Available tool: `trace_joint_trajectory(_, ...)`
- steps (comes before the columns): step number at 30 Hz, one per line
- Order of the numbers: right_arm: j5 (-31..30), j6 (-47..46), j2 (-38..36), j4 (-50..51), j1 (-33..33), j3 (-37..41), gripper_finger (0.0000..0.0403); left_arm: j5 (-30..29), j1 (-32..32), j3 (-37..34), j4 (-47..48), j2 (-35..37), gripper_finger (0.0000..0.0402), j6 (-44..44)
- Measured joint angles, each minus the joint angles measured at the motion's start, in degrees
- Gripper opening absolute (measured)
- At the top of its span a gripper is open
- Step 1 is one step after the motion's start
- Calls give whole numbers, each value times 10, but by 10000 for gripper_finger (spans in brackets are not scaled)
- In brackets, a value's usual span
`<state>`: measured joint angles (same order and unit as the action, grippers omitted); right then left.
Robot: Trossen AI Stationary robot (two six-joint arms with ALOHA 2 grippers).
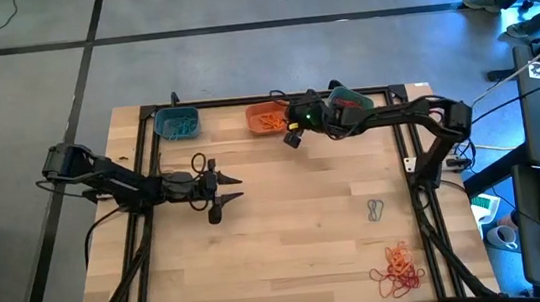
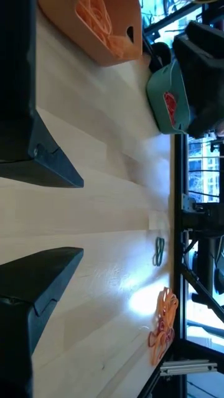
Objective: Sort rubber bands into baskets
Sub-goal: Put the orange rubber band into the orange bin
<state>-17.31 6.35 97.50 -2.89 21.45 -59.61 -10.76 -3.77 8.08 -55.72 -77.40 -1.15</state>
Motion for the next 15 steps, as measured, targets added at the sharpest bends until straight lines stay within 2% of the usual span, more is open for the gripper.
trace_joint_trajectory(2, -1, 0, -12, 18, -3, -4, 166, 0, 0, 0, 0, 0, 164, 0)
trace_joint_trajectory(8, -11, -7, -10, -20, 0, -5, 166, 0, 0, 0, 2, 0, 164, 5)
trace_joint_trajectory(11, 7, -5, -18, 36, -17, -4, 166, 0, 0, 0, 4, 0, 164, 7)
trace_joint_trajectory(15, 37, -19, -74, 159, -75, -4, 166, 0, 0, 0, 7, 0, 164, 7)
